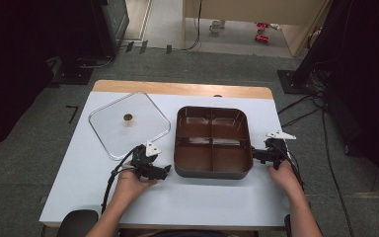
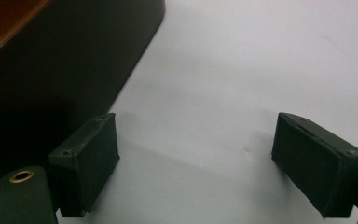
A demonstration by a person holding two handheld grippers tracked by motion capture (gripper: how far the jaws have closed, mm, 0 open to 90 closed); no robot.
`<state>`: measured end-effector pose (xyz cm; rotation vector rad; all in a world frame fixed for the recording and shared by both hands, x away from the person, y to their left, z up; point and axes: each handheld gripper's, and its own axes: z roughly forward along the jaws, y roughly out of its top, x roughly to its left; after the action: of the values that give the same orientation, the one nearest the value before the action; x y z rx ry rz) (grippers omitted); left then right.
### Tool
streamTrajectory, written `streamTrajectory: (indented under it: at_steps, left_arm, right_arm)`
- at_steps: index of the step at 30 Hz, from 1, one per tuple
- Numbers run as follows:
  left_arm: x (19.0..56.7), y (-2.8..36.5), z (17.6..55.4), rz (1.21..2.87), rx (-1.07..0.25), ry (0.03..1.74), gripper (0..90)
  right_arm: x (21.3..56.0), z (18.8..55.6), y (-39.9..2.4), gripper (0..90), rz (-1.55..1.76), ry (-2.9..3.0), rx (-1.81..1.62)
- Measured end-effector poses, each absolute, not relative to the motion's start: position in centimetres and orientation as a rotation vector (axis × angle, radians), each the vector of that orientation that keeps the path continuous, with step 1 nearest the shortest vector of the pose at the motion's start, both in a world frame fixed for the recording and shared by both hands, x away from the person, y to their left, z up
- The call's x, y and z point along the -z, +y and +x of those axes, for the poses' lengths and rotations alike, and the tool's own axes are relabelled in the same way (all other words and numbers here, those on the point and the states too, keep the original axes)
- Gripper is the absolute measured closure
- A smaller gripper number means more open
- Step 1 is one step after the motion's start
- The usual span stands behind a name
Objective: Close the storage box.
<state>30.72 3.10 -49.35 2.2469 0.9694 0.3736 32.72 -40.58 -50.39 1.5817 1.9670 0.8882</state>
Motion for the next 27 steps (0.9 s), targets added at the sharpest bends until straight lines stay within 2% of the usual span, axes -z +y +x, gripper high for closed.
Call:
streamTrajectory:
  at_steps: [4,11,16,27]
  left_arm:
    - [48.9,3.1,30.8,2.283,-0.348,0.946,14.4]
    - [48.4,2.7,30.8,2.348,-0.359,0.930,15.3]
    - [47.7,3.0,30.8,2.302,-0.302,0.931,22.0]
    - [46.5,4.1,31.3,2.225,-0.264,0.942,24.0]
  right_arm:
    - [50.4,32.7,-40.6,14.2,1.582,1.966,-0.889]
    - [50.4,32.7,-40.6,14.2,1.582,1.967,-0.888]
    - [50.4,32.7,-40.6,14.2,1.582,1.966,-0.889]
    - [50.4,32.7,-40.6,14.2,1.582,1.966,-0.889]
